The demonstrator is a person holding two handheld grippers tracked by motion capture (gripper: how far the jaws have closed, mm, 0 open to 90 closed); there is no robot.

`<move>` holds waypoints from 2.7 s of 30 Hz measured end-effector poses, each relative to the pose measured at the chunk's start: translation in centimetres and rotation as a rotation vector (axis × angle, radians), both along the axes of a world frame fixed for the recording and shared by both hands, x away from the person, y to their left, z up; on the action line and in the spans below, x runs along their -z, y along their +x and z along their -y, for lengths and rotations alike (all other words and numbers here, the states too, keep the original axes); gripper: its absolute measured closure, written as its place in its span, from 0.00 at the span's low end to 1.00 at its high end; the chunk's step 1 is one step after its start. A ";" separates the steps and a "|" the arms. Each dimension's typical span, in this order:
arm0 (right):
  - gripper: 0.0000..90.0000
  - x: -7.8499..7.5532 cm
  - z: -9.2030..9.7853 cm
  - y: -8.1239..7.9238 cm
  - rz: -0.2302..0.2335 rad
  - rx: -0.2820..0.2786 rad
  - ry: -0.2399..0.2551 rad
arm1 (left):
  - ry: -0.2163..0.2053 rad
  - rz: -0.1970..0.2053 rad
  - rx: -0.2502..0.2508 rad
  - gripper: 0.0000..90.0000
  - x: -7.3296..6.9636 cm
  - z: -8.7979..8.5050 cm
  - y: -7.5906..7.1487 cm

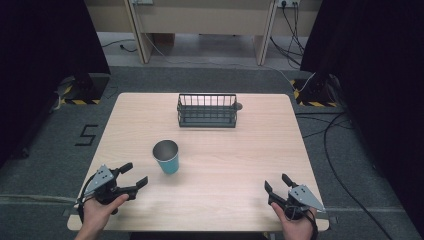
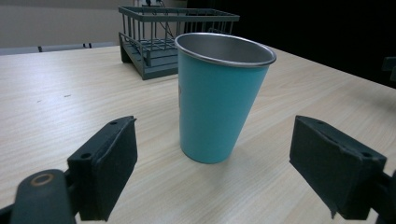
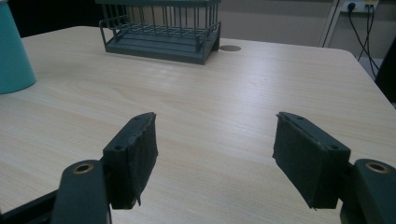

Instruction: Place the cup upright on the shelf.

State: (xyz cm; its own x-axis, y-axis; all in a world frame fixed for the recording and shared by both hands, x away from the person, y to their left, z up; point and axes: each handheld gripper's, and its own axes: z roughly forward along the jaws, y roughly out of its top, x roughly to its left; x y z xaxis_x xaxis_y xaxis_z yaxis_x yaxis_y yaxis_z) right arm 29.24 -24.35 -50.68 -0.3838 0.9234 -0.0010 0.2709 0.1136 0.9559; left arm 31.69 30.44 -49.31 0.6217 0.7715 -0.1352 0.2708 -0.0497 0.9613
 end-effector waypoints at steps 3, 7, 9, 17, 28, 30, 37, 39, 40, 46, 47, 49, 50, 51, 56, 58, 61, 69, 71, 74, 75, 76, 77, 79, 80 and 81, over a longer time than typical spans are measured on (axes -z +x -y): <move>0.34 0.0 -0.1 0.0 -0.004 -0.003 0.000 | 0.005 0.001 0.006 0.16 -0.1 0.2 0.3; 0.34 0.0 -0.2 0.0 -0.008 -0.005 0.000 | 0.016 -0.009 0.016 0.16 0.1 0.6 0.7; 0.34 0.0 -0.3 0.0 -0.004 -0.004 0.002 | 0.028 -0.012 0.027 0.16 0.1 1.0 1.2; 0.34 0.0 -0.1 0.0 -0.005 -0.001 0.001 | 0.035 -0.022 0.042 0.16 0.3 2.1 2.3; 0.34 0.0 -0.1 0.0 -0.010 -0.003 0.005 | 0.043 -0.029 0.062 0.16 0.6 3.8 3.6; 0.34 0.0 -0.1 0.0 -0.012 -0.003 0.006 | 0.046 -0.027 0.063 0.16 0.6 3.9 3.7; 0.34 0.1 0.0 0.0 -0.013 -0.003 0.004 | 0.056 -0.031 0.062 0.16 0.8 4.7 4.6; 0.34 0.1 -0.1 0.1 -0.012 -0.004 0.004 | 0.054 -0.031 0.059 0.16 0.9 4.9 4.9; 0.34 0.1 -0.1 0.1 -0.013 -0.004 0.003 | 0.055 -0.032 0.059 0.16 0.9 5.0 5.1; 0.34 0.2 0.0 0.1 -0.018 -0.003 0.004 | 0.055 -0.037 0.061 0.16 1.1 5.3 5.6; 0.34 0.2 0.0 0.1 -0.018 -0.003 0.004 | 0.053 -0.038 0.062 0.16 1.1 5.3 5.8; 0.34 0.2 0.0 0.1 -0.019 -0.004 0.003 | 0.053 -0.038 0.066 0.16 1.1 5.4 5.9; 0.34 0.2 0.1 0.1 -0.018 -0.004 -0.001 | 0.060 -0.036 0.070 0.16 1.1 5.6 6.0; 0.34 0.2 0.1 0.1 -0.020 -0.004 -0.001 | 0.058 -0.036 0.071 0.16 1.2 5.7 6.1; 0.34 0.3 0.0 0.2 -0.025 -0.003 0.003 | 0.055 -0.039 0.071 0.16 1.2 6.0 6.4; 0.34 0.3 0.0 0.2 -0.026 -0.004 0.004 | 0.055 -0.040 0.071 0.16 1.2 6.1 6.5; 0.34 0.4 0.0 0.2 -0.031 -0.003 0.004 | 0.050 -0.039 0.071 0.16 1.2 6.3 6.9; 0.34 0.4 0.1 0.2 -0.030 -0.004 -0.001 | 0.050 -0.031 0.072 0.17 1.2 6.5 7.3; 0.34 0.4 0.1 0.2 -0.031 -0.004 0.000 | 0.051 -0.029 0.072 0.17 1.3 6.5 7.3; 0.34 0.4 0.0 0.2 -0.034 -0.004 0.003 | 0.049 -0.023 0.074 0.17 1.3 6.5 7.2; 0.34 0.4 0.0 0.2 -0.033 -0.004 0.002 | 0.044 -0.022 0.075 0.17 1.4 6.5 7.2; 0.34 0.4 0.0 0.2 -0.034 -0.004 0.004 | 0.035 -0.023 0.079 0.17 1.4 6.5 7.2; 0.34 0.4 0.0 0.2 -0.034 -0.004 0.004 | 0.035 -0.023 0.079 0.17 1.4 6.5 7.2; 0.34 0.4 0.0 0.2 -0.034 -0.004 0.004 | 0.029 -0.023 0.082 0.17 1.4 6.5 7.2; 0.34 0.4 0.0 0.2 -0.034 -0.005 0.002 | 0.027 -0.020 0.084 0.17 1.4 6.6 7.2; 0.34 0.4 0.0 0.2 -0.034 -0.005 0.002 | 0.027 -0.020 0.084 0.17 1.4 6.6 7.2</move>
State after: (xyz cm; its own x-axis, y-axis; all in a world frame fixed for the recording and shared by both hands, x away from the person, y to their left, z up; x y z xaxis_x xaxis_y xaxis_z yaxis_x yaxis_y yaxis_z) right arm 29.41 -24.33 -51.07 -0.3878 0.9216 0.0137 0.3030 0.1134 0.9462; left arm 38.91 23.88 -50.67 0.6816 0.7204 -0.1285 0.2838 -0.0984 0.9538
